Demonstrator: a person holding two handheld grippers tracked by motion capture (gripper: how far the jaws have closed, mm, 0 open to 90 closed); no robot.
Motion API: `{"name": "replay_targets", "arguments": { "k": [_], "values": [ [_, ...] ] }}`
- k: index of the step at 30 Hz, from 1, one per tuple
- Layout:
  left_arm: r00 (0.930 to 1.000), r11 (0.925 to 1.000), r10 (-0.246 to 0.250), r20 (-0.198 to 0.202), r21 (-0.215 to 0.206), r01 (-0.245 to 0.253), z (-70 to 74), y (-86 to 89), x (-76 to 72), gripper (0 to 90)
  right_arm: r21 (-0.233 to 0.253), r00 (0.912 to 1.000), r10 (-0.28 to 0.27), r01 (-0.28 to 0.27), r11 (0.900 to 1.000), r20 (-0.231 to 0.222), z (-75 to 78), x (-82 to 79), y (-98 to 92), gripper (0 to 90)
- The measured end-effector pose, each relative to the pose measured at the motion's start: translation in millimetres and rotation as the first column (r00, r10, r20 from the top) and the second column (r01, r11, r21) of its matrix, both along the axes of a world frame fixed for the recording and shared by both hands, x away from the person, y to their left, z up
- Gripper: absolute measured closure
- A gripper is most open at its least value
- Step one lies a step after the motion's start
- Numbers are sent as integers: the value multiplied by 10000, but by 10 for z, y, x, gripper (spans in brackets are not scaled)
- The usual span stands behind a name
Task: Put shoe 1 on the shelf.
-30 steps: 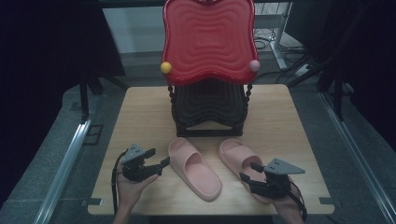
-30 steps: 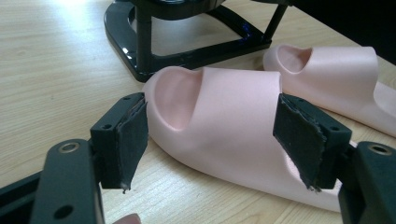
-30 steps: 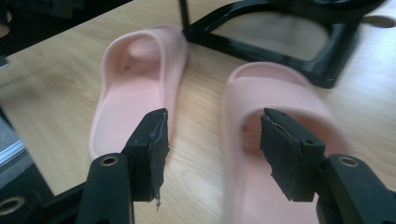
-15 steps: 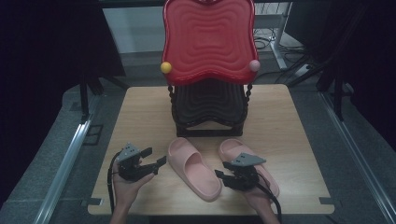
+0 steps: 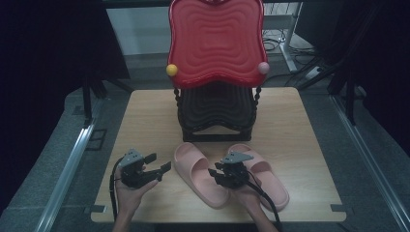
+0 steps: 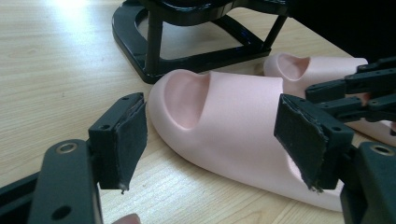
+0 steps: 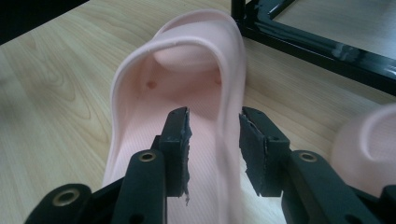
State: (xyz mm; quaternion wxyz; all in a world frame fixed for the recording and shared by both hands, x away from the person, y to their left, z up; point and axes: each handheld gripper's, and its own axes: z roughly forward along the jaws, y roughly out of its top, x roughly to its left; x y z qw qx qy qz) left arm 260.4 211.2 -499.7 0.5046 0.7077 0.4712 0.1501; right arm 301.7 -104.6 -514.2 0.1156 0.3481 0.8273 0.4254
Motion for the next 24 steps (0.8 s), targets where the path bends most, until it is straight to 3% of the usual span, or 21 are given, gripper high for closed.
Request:
{"name": "replay_targets", "arguments": {
  "k": [12, 24],
  "values": [
    [9999, 10000, 19, -106, -45, -19, -20, 17, -11, 255, 189, 9974, -601, 609, 9980, -406, -152, 224, 219, 698],
    [9998, 9999, 50, -211, -126, -53, -47, 26, -4, 254, -165, 9948, -901, 894, 9959, -470, -170, 274, 272, 816]
  ]
}}
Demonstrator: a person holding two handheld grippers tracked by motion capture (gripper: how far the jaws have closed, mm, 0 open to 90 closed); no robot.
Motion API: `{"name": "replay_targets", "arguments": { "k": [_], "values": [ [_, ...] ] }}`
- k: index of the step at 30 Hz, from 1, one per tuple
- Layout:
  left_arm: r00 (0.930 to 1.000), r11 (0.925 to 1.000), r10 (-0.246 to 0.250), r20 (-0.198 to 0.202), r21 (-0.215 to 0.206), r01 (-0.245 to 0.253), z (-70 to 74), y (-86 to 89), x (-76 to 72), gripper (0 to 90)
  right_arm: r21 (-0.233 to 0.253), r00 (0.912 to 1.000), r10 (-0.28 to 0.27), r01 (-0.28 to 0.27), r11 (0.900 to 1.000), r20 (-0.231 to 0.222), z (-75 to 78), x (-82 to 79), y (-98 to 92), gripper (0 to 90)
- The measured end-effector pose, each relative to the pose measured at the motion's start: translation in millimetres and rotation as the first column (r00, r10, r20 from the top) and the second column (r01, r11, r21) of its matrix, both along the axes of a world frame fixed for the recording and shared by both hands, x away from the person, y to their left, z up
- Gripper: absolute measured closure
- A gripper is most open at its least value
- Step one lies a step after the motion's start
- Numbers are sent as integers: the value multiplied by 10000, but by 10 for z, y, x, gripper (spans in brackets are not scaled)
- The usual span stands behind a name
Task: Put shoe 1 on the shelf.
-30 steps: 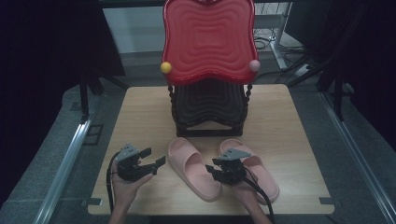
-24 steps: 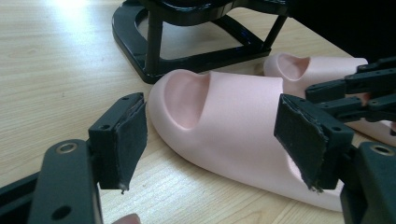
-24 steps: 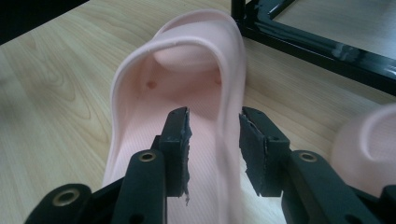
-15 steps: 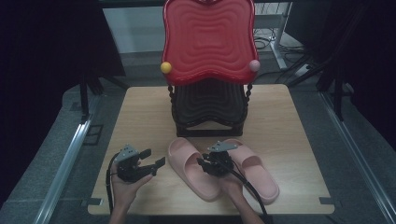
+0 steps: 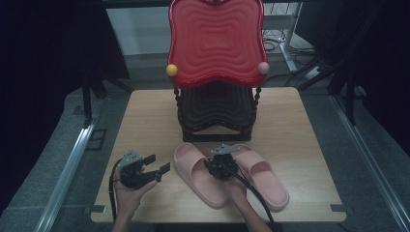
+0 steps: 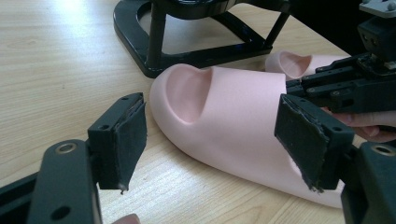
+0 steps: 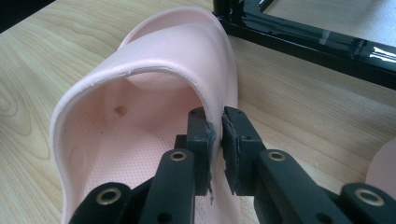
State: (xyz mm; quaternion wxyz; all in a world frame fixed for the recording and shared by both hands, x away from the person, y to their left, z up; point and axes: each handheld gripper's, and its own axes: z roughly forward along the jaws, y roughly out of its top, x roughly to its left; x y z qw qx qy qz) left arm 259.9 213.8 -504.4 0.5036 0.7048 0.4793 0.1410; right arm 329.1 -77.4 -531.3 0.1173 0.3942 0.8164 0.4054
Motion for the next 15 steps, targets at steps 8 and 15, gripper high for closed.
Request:
{"name": "replay_targets", "arguments": {
  "k": [8, 15],
  "values": [
    [10000, 10000, -11, -22, 46, 11, -9, -12, 1, 254, -51, 9997, -207, 208, 9998, 128, -5, -8, 7, 846],
    [10000, 10000, 52, -67, -33, -52, -23, 10, 6, 254, 60, 9996, -236, 235, 9997, 184, 26, -22, -5, 850]
  ]
}}
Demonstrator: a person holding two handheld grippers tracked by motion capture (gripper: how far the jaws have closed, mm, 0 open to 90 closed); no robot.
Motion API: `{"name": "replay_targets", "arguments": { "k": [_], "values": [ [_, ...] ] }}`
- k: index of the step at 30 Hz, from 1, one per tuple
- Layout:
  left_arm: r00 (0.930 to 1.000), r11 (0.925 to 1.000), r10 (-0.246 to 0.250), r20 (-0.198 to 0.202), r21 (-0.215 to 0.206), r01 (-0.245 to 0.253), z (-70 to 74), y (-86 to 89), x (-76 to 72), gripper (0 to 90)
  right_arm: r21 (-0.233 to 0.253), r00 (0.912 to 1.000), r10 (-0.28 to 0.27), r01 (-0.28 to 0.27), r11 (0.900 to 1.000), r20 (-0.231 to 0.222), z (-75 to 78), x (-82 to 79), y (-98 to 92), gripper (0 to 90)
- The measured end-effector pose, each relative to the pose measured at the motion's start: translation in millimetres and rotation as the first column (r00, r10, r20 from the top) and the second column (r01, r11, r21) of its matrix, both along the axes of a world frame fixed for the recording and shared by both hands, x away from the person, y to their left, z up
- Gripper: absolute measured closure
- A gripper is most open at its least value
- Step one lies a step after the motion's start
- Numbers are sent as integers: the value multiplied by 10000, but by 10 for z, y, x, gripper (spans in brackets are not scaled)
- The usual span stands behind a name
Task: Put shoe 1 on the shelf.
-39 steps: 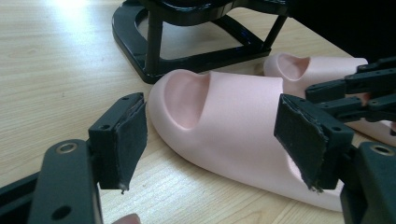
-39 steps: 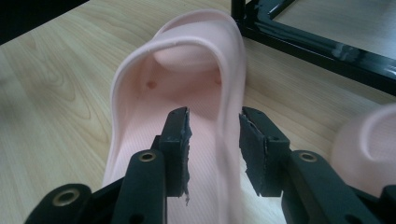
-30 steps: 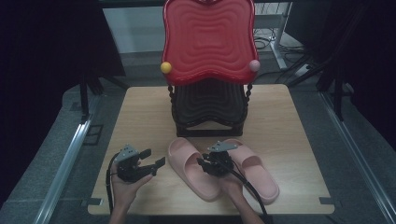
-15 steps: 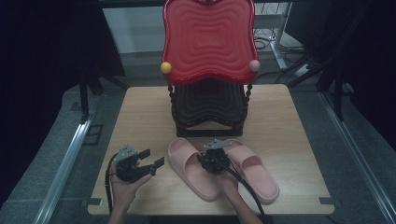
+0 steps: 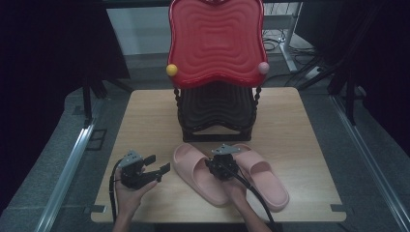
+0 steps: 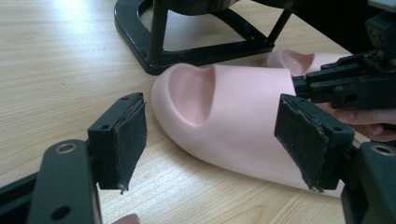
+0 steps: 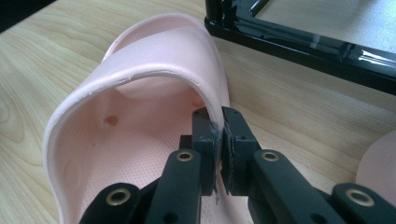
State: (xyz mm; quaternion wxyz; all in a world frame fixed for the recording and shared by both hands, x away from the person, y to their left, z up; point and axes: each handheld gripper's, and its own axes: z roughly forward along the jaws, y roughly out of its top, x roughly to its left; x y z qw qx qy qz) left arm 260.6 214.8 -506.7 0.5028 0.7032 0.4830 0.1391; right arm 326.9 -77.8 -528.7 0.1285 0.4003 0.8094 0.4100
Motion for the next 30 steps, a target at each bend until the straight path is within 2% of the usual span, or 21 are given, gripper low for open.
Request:
{"name": "replay_targets", "arguments": {
  "k": [12, 20, 30],
  "values": [
    [10000, 10000, 39, 17, -44, -39, 5, 21, -2, 254, 495, 9985, 81, -108, 9987, 535, 190, -117, -117, 850],
    [10000, 10000, 9, 20, -6, -9, 6, 12, -6, 254, 588, 9957, 13, -68, 9982, 929, 288, -215, -228, 850],
    [10000, 10000, 6, -41, 38, -6, -5, 9, -2, 253, 1281, 9857, -399, 188, 9916, 1640, 515, -324, -430, 850]
  ]
}}
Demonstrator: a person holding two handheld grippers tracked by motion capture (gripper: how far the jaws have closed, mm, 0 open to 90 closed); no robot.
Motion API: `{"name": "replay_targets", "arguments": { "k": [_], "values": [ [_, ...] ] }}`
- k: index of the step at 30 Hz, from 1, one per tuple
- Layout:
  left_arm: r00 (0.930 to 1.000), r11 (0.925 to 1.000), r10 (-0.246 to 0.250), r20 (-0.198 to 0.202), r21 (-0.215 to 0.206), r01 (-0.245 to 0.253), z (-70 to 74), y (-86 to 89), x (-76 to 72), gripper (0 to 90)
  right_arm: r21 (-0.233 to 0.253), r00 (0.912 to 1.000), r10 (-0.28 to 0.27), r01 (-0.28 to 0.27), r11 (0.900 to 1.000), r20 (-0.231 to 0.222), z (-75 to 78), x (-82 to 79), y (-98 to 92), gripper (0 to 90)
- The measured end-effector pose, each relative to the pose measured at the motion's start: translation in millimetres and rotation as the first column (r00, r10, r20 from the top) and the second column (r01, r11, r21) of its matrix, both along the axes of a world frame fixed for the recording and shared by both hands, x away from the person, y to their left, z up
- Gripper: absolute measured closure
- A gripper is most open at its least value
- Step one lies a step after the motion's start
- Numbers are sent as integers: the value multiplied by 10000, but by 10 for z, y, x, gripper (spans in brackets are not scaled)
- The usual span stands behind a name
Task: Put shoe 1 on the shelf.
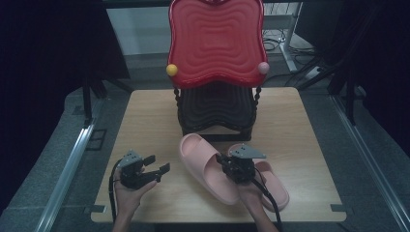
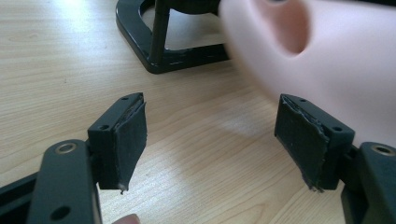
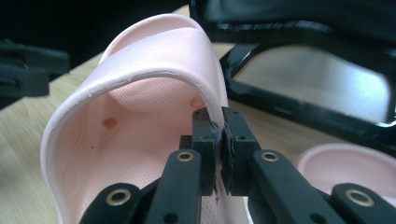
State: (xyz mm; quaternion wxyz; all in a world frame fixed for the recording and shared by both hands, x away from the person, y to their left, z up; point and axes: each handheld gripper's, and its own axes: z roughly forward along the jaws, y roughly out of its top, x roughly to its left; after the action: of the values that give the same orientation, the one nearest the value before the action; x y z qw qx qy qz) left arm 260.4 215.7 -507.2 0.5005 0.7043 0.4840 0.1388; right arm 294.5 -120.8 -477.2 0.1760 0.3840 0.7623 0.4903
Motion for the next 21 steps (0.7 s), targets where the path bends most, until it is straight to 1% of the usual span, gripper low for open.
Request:
{"name": "replay_targets", "arguments": {
  "k": [1, 2, 3, 4, 5, 6, 9, 10, 11, 13, 14, 15, 18, 19, 20, 21],
  "values": [
    [10000, 10000, -4, -7, 9, 4, -2, -1, 1, 252, 45, 10000, -24, 23, 10000, 87, 32, -7, -20, 850],
    [10000, 10000, -4, -7, 9, 4, -2, -1, 1, 252, 45, 10000, -24, 23, 10000, 87, 32, -7, -20, 850],
    [10000, 10000, -14, -14, 10, 14, -3, -2, 2, 252, 95, 9996, -92, 90, 9999, 254, 103, -24, -64, 850],
    [10000, 10000, -14, -14, 10, 14, -3, -2, 2, 252, 95, 9996, -92, 90, 9999, 254, 103, -24, -64, 850],
    [10000, 10000, -13, -14, 11, 13, -2, -2, 1, 252, 253, 9987, -183, 171, 9995, 469, 174, -47, -106, 850],
    [10000, 10000, -10, -12, 6, 10, -2, -1, 0, 252, 333, 9983, -209, 191, 9993, 547, 213, -65, -128, 850],
    [10000, 10000, -3, -10, 0, 3, -1, 1, 0, 251, 602, 9955, -281, 227, 9979, 905, 321, -125, -176, 850],
    [10000, 10000, 2, -5, -1, -2, 0, 2, -1, 251, 602, 9955, -281, 227, 9979, 905, 321, -125, -176, 850],
    [10000, 10000, -4, -2, -10, 4, 3, 1, 0, 251, 762, 9930, -296, 209, 9969, 1141, 402, -169, -197, 850],
    [10000, 10000, -18, 7, -14, 18, 6, -2, 0, 249, 893, 9894, -322, 196, 9958, 1413, 488, -206, -208, 850],
    [10000, 10000, -37, 16, -4, 37, 8, -7, 0, 249, 893, 9894, -322, 196, 9958, 1413, 488, -206, -208, 850],
    [10000, 10000, -87, 27, 46, 87, 12, -16, 1, 248, 1039, 9861, -370, 202, 9944, 1617, 581, -230, -207, 850],
    [9999, 9998, -161, 29, 127, 161, 14, -18, 3, 245, 1153, 9798, -390, 164, 9932, 1963, 730, -238, -196, 850],
    [9999, 9998, -161, 29, 127, 161, 14, -18, 3, 245, 1153, 9798, -390, 164, 9932, 1963, 730, -238, -196, 850],
    [9999, 9998, -142, 32, 106, 142, 14, -18, 3, 244, 1238, 9769, -385, 124, 9922, 2103, 836, -234, -188, 850],
    [9999, 9999, -100, 46, 74, 99, 17, -11, 1, 242, 1242, 9743, -379, 102, 9922, 2221, 889, -230, -186, 850]
  ]
}}
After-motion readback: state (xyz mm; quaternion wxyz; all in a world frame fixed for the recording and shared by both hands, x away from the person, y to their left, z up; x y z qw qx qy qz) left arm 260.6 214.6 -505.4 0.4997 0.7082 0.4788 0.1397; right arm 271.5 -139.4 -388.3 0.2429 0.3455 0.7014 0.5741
